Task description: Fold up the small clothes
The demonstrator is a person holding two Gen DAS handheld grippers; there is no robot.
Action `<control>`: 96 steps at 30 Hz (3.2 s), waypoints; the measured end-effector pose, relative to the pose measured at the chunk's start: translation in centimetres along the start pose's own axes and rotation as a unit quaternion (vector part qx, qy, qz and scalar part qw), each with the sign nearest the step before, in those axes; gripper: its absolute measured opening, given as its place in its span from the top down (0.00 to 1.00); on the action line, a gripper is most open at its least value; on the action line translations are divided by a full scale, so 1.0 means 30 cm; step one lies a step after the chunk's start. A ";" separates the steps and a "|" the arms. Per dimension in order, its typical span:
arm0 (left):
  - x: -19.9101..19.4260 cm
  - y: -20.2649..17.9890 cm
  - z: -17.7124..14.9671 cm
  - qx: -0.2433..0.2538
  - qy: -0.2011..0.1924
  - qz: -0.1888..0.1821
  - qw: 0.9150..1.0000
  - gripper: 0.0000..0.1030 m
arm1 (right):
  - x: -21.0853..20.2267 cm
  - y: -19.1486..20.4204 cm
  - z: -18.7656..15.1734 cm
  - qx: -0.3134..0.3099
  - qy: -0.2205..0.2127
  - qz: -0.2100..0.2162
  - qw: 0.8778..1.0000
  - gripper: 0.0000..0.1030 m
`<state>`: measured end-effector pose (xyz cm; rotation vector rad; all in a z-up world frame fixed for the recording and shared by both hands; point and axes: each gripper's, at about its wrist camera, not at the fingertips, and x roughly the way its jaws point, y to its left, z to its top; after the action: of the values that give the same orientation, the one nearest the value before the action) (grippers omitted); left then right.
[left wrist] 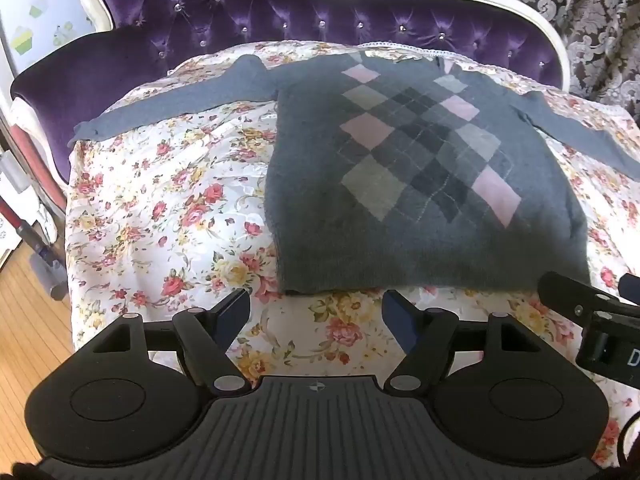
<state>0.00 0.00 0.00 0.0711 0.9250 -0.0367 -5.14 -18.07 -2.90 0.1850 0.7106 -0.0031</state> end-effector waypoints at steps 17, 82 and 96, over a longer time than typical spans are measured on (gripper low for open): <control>0.010 0.015 -0.002 0.001 0.005 0.004 1.000 0.31 | 0.009 -0.002 0.007 0.005 0.004 0.001 1.000 0.01; 0.052 0.034 0.046 -0.009 -0.007 -0.027 1.000 0.31 | 0.064 -0.025 0.015 0.048 0.015 0.055 0.997 0.01; -0.036 0.019 0.338 -0.008 -0.153 -0.078 0.985 0.31 | -0.003 -0.173 0.285 0.031 -0.097 0.090 0.991 0.01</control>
<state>7.46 -0.20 6.97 -0.0227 0.6215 -0.1799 0.00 -24.62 2.64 0.3034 0.4979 0.1280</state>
